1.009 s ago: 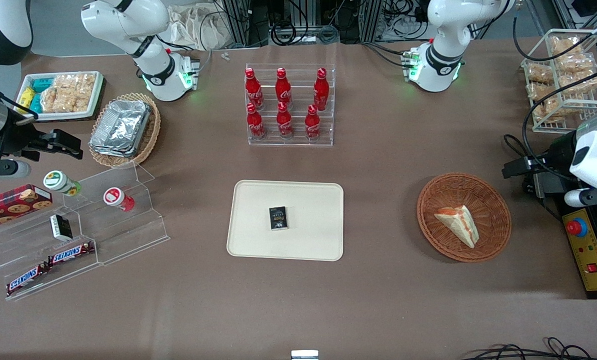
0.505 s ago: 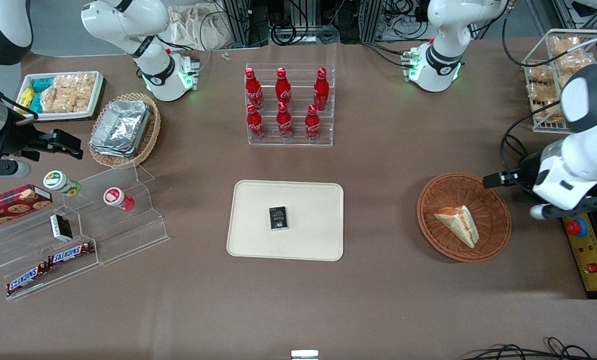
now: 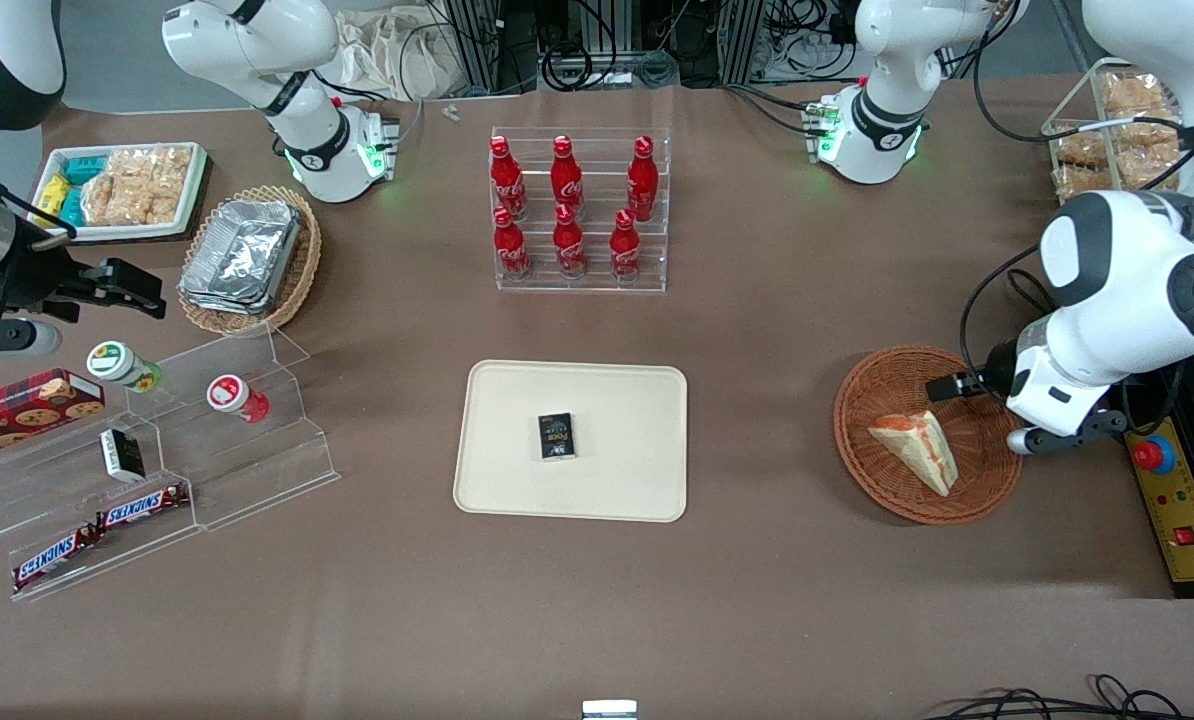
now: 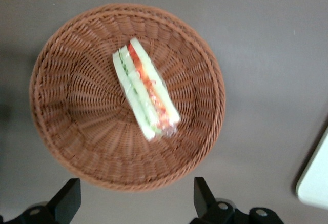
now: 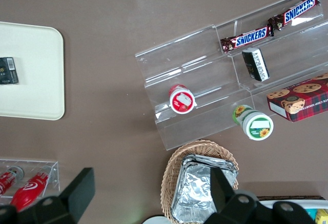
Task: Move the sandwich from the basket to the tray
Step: 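Lower the left gripper and close it on the sandwich's wrapper end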
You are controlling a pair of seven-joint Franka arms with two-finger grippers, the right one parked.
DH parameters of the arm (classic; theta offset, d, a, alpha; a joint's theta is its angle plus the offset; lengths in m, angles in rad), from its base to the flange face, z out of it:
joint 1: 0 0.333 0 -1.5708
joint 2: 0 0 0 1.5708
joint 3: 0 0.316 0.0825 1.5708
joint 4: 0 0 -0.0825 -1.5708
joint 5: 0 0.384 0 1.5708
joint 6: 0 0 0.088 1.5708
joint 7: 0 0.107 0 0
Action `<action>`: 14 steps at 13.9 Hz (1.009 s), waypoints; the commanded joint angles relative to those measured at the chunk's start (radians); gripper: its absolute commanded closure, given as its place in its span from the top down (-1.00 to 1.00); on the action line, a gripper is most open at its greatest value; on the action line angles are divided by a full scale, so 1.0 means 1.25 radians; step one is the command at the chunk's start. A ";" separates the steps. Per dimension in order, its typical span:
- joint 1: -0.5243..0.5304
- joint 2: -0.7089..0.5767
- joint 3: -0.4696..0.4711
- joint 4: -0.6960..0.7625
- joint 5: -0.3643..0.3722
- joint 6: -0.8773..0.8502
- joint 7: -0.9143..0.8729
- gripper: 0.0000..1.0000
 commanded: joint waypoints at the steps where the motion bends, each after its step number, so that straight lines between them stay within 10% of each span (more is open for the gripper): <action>1: 0.002 -0.007 -0.003 -0.058 -0.007 0.121 -0.101 0.98; 14: -0.004 0.102 -0.003 -0.139 -0.004 0.368 -0.201 0.88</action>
